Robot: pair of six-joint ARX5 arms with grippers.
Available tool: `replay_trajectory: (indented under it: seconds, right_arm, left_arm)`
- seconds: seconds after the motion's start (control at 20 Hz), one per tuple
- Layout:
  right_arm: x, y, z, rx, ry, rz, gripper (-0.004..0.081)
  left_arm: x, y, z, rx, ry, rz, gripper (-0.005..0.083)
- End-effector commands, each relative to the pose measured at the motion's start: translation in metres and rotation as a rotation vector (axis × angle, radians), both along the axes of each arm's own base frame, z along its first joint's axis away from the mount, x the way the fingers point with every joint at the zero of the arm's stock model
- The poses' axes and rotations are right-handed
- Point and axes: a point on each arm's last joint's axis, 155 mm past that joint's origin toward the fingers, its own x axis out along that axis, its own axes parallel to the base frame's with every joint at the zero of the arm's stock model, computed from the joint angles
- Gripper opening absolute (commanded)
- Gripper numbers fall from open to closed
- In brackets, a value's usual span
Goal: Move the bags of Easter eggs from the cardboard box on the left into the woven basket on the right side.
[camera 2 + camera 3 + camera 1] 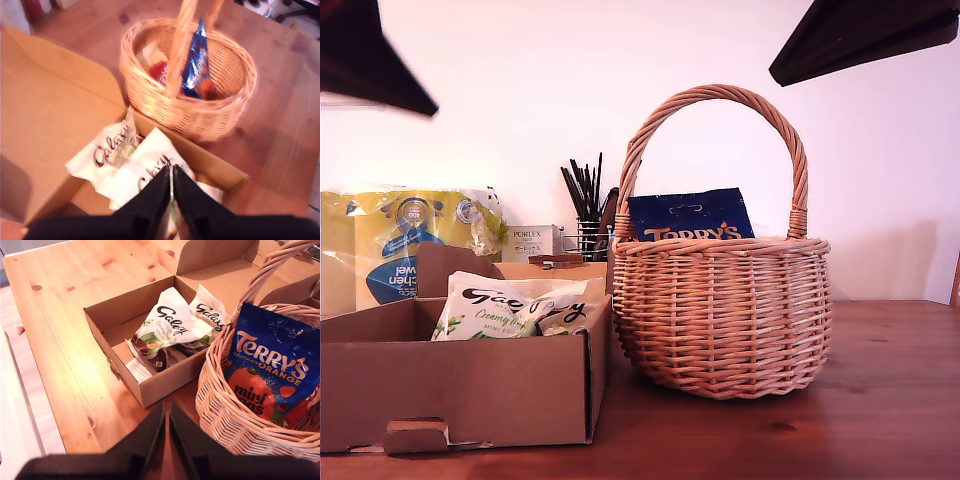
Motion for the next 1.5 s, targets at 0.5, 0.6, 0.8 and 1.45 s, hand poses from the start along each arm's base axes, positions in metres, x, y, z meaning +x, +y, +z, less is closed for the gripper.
replay_trajectory:
  seconds: [0.5,0.6,0.8,1.45]
  right_arm:
    - [0.004,-0.003,0.001,-0.006,-0.013,-0.02,-0.0012]
    - [0.004,-0.003,0.001,-0.006,-0.013,-0.02,-0.0012]
    - [0.003,-0.003,0.0,-0.009,-0.009,-0.02,-0.0012]
    - [0.003,-0.003,0.0,-0.009,-0.01,-0.02,-0.0012]
  left_arm:
    - [0.006,-0.009,-0.088,0.006,0.07,0.021,0.0695]
    - [0.014,-0.011,-0.108,0.061,0.076,0.033,0.0695]
    - [0.03,-0.008,-0.127,0.167,0.036,0.069,0.0695]
    - [-0.002,-0.047,-0.171,0.154,0.196,-0.062,0.0692]
